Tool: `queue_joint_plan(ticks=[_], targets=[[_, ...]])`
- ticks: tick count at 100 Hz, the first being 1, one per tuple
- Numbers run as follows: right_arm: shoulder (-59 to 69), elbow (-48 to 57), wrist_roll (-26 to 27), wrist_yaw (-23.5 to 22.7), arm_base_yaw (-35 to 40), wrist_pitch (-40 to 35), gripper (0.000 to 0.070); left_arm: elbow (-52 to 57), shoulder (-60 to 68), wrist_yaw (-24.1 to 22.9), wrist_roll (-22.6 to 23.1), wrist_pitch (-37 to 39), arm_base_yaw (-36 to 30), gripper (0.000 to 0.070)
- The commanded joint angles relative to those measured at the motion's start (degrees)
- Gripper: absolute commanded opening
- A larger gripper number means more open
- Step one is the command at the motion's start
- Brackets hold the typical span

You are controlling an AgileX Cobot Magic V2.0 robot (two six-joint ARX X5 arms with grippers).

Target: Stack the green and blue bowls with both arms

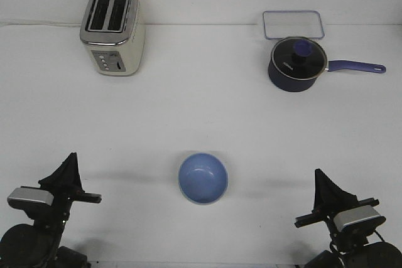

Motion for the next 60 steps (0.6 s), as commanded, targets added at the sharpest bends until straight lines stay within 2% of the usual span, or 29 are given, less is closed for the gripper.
queue_joint_plan(ticks=[1,60], targets=[[0.1,0.3,-0.9,0.3,0.3,0.5,0.0005,0.5,-1.0,-0.4,0.9,0.3,-0.1,0.0012],[0.1,0.3,-1.0,0.5,0.3,0.6,0.0005,0.5,-2.6,-0.3,0.9,0.2,-0.1,0.0013]])
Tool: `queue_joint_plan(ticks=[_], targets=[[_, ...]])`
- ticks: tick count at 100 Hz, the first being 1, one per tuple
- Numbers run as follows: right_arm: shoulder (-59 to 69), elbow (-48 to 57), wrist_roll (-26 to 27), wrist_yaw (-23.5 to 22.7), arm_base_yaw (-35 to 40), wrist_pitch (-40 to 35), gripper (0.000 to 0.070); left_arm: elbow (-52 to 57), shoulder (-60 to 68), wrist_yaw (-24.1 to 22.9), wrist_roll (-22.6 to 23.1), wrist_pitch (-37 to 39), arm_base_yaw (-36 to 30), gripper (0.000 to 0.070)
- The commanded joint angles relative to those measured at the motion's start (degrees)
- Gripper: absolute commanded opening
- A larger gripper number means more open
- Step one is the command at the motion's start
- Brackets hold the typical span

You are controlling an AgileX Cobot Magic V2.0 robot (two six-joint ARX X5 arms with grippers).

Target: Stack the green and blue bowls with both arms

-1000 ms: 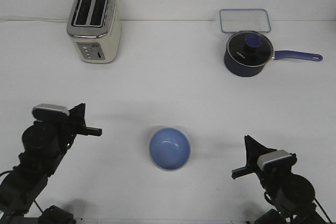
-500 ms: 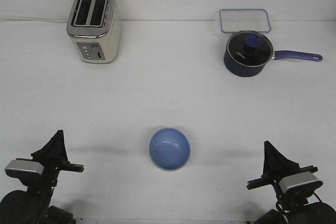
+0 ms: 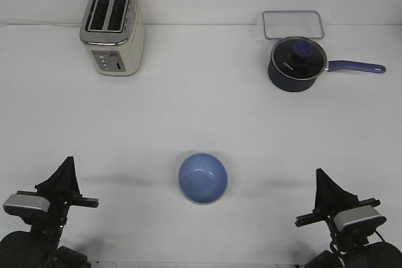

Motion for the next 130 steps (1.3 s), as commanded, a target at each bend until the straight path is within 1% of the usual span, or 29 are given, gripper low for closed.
queue_joint_plan(ticks=[1,17,21,26,30,34,43,56,63,77,106,130], targets=[[0.1,0.3,-0.8,0.1,0.3,0.5,0.0005,0.6,-0.1,-0.3,0.9,0.7,-0.1,0.0013],[0.1,0.3,-0.8,0.1,0.3,0.6,0.0005,0.5,-0.1,-0.4,1.0,0.4,0.0,0.0013],[0.1,0.4,-0.8,0.1,0.3,0.5,0.0005,0.3,-0.1,-0.5,1.7,0.3,0.2,0.0013],[0.1,0.3,-0.8,0.1,0.3,0.6,0.0005,-0.1,-0.1,-0.5,2.8,0.4,1.3,0.0013],[0.1,0.3,-0.8,0.1,0.3,0.5,0.0005,-0.7,-0.1,-0.1,2.7,0.3,2.8,0.0013],[0.1,0.3,-0.8,0.1,0.3,0.6,0.0005,-1.9,-0.2,1.2,2.6,0.5,4.7,0.0013],[0.1,0.3,-0.8,0.1,0.3,0.6,0.0005,-5.7,-0.4,5.8,2.6,2.1,9.4,0.0013],[0.1,0.3,-0.8,0.1,0.3,0.6,0.0005,-11.6,-0.9,13.3,2.6,8.5,15.6,0.0013],[0.1,0.4,-0.8,0.1,0.3,0.5,0.0005,-14.3,-1.1,15.2,2.6,11.9,17.5,0.0013],[0.1,0.3,-0.8,0.1,0.3,0.5,0.0005,-19.7,-2.8,15.2,2.6,17.2,18.6,0.0013],[0.1,0.3,-0.8,0.1,0.3,0.5,0.0005,-26.8,-4.2,15.2,1.1,22.5,18.8,0.0013],[0.1,0.3,-0.8,0.1,0.3,0.5,0.0005,-26.7,-4.2,15.2,0.7,22.6,18.8,0.0013]])
